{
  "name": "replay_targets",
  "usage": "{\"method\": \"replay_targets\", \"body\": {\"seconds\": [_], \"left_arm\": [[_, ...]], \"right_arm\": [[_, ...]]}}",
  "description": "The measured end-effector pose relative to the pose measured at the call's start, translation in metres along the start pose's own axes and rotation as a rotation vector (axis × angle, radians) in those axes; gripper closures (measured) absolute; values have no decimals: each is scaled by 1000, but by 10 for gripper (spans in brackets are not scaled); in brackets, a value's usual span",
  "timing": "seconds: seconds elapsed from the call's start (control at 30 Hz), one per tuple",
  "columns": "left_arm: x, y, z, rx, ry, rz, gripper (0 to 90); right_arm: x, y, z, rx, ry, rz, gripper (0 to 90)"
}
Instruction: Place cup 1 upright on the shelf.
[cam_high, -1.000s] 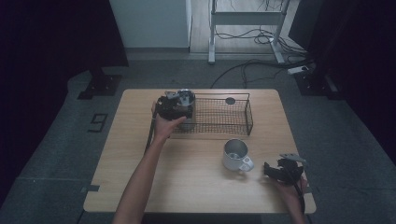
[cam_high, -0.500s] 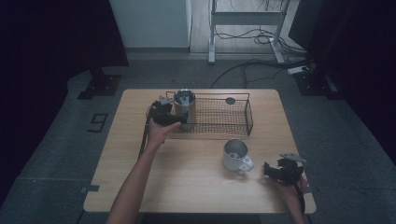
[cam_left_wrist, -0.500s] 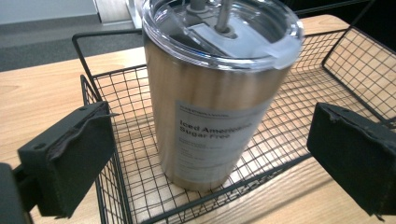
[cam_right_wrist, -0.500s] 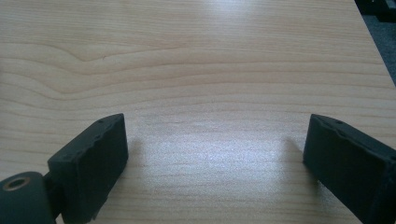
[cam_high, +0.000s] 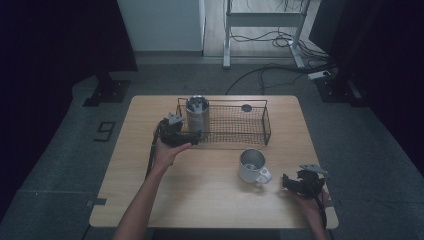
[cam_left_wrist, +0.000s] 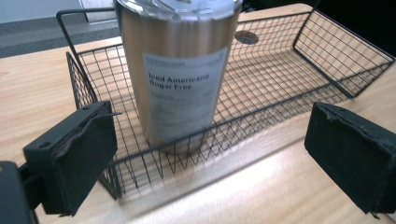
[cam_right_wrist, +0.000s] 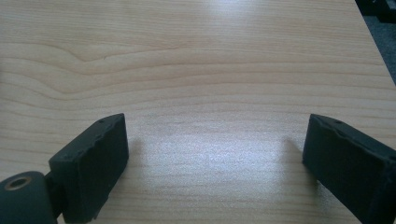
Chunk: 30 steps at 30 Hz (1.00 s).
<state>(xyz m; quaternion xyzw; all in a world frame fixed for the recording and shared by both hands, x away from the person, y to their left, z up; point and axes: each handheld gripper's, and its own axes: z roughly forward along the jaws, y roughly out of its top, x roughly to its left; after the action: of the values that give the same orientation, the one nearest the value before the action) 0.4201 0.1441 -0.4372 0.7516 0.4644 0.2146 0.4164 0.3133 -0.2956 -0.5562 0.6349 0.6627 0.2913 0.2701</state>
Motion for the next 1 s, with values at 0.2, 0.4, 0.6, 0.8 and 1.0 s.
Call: {"method": "replay_targets", "body": {"seconds": [0.2, 0.4, 0.6, 0.8, 1.0], "left_arm": [[0, -13, -16, -17, -18, -2, 36], [-1, -33, -32, -27, -39, -17, 46], [2, -57, -46, -24, -50, -31, 51], [8, -75, -56, -7, -54, -30, 56], [13, -103, -65, 23, -36, -27, 61]], "right_arm": [[0, 0, 0, 2, 0, 0, 68], [0, 0, 0, 2, 0, 1, 70], [0, 0, 0, 1, -1, 1, 71], [0, 0, 0, 1, -1, 1, 71], [0, 0, 0, 1, -4, 3, 72]]}}
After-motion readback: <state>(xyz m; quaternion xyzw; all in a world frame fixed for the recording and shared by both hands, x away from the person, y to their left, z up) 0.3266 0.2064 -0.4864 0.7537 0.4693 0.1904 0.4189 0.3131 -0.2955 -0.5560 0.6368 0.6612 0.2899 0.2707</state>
